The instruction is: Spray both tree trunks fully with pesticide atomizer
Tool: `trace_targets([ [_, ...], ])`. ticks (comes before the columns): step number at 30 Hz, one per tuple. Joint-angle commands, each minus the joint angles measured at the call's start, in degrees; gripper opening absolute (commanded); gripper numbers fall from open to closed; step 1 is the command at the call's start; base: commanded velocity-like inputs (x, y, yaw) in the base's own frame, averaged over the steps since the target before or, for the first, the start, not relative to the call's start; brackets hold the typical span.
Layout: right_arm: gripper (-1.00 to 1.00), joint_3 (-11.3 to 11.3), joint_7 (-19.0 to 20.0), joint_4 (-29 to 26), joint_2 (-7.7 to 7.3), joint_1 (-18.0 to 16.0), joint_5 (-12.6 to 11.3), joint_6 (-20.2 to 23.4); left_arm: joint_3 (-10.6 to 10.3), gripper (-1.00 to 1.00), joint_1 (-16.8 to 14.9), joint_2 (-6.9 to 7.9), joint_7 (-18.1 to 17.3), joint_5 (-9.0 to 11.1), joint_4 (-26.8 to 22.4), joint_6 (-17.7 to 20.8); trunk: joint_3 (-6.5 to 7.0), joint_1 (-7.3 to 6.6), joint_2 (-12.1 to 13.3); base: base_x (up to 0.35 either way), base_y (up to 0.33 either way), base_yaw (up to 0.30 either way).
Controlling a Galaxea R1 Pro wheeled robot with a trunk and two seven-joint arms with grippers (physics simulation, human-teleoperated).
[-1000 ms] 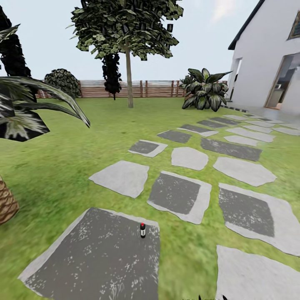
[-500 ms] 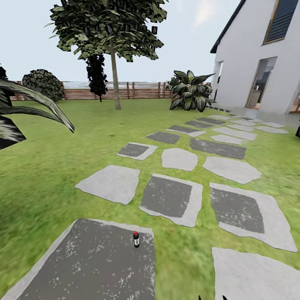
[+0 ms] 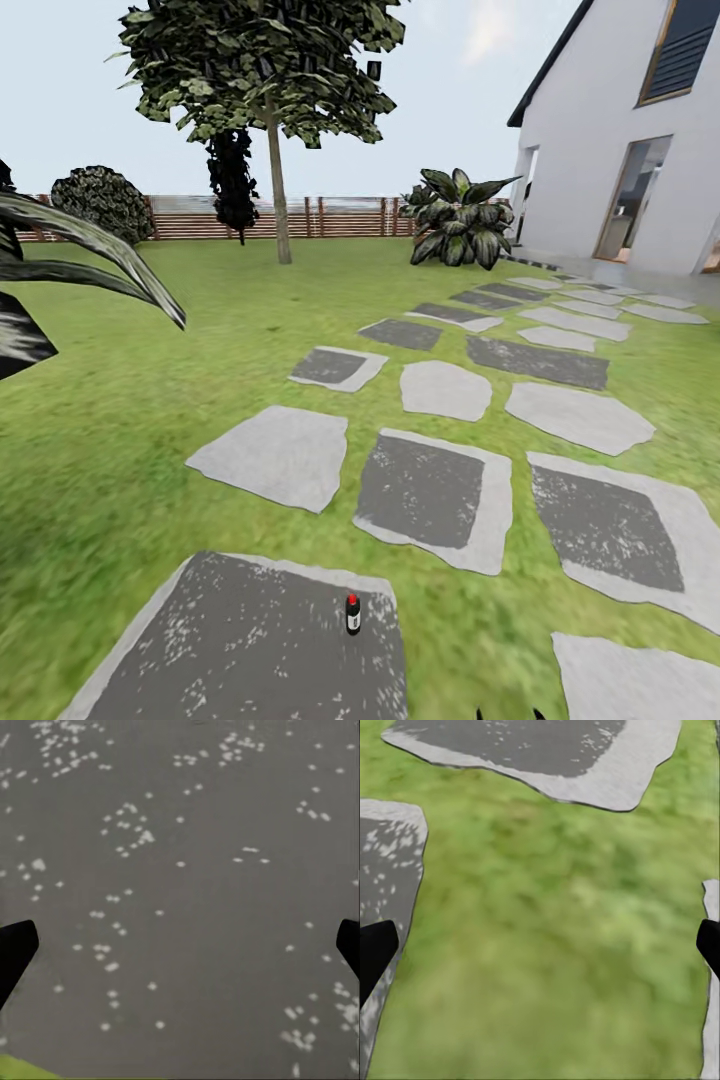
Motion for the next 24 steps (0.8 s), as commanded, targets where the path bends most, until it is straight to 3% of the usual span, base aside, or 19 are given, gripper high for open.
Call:
trace_targets([
  [1,1.0,-0.27,-0.27,0.03,0.02,-0.03,0.62,-0.16,0.07,1.0,-0.05,-0.01,-0.02,0.05,0.07,-0.19,-0.05,0.02,-0.02,0.284,0.231,0.0],
  [9,1.0,-0.34,-0.22,0.03,0.01,-0.05,0.62,-0.16,0.08,1.0,-0.02,-0.01,0.0,0.08,0.07,-0.19,0.06,0.02,-0.02,0.212,0.171,-0.08],
  [24,1.0,-0.36,-0.22,0.11,0.01,-0.05,0.62,-0.16,0.13,1.0,0.0,-0.01,0.01,0.13,0.02,-0.19,0.69,0.02,-0.02,0.012,0.007,-0.233],
])
